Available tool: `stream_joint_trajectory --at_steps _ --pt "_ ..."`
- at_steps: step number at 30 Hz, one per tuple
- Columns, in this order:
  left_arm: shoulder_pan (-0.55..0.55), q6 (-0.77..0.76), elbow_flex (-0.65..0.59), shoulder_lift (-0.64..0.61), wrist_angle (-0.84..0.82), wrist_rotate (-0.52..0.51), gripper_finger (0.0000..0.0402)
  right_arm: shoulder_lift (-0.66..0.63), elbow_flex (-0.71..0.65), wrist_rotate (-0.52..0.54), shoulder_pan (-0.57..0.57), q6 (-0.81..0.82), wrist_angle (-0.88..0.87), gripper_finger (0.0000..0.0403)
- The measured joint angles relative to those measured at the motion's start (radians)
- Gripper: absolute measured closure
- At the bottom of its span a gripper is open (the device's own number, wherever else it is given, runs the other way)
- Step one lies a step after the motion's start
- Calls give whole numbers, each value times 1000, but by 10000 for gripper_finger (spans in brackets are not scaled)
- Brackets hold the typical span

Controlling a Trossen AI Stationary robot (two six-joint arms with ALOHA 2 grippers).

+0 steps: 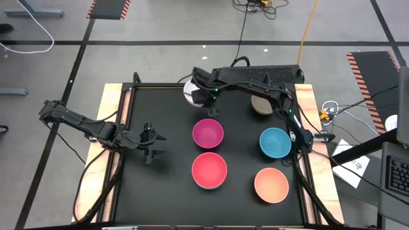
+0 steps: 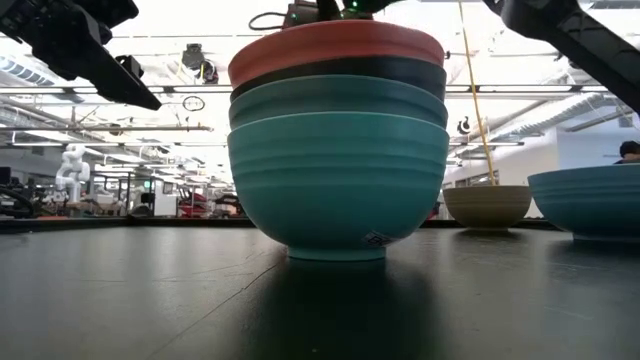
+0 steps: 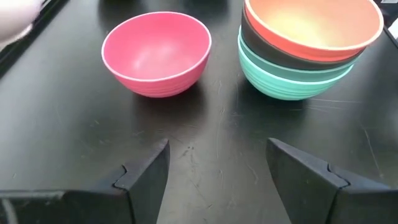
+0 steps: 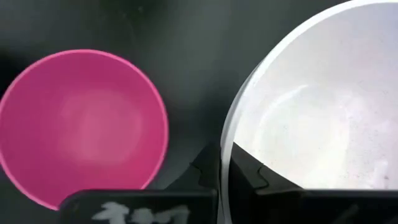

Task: Nest bowls inside each other
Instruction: Stack the white bowl on the orange bowl

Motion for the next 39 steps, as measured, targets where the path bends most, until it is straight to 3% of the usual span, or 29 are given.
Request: stream_joint_trajectory --at_steps 13,23,39 --pt "0 9 0 0 2 0 133 -57 0 107 119 83 -99 403" --pt "0 31 0 0 16 -3 133 -203 0 105 244 228 -92 403" --pt "0 58 0 0 46 0 133 -214 0 129 448 454 -189 403"
